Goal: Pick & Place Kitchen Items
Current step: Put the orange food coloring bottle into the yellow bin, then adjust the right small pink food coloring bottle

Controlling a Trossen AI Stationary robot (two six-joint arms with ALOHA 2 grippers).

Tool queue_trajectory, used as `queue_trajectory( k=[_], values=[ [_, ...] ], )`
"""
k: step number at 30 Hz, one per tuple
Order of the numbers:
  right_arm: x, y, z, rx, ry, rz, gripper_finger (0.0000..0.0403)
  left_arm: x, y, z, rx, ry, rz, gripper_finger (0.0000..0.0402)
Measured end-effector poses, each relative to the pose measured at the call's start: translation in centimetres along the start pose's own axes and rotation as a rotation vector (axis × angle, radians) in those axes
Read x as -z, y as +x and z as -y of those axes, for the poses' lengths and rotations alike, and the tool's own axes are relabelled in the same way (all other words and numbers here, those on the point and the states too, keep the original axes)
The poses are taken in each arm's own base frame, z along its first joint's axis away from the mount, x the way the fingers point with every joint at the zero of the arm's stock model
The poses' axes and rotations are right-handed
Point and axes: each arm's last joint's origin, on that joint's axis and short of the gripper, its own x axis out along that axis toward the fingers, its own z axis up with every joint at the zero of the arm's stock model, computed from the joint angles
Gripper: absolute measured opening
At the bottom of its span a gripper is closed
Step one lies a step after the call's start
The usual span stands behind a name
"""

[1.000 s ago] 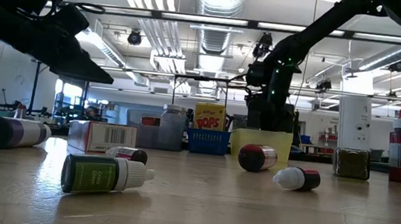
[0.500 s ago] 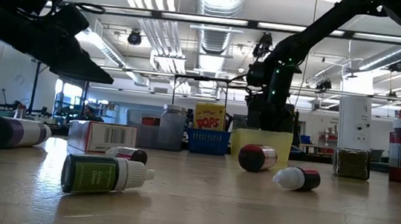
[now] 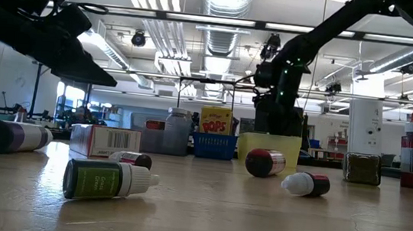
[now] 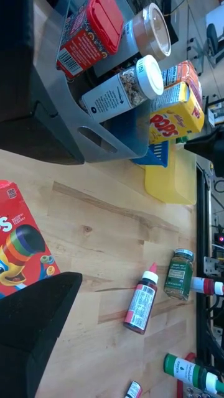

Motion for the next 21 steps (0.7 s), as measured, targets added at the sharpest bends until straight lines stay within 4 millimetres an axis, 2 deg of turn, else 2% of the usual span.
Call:
queue_trajectory(
  k=[15, 21],
  values=[
    [-0.1, -2.4, -0.1, 0.04, -0.005, -0.042, 0.0102, 0.0, 0.0, 0.0, 0.0, 0.0, 0.0, 0.0301],
    [0.4, -4.4, -0.7, 0.037, -0.025, -0.025, 0.0089, 0.0, 0.0, 0.0, 0.0, 0.0, 0.0, 0.0303]
  ],
)
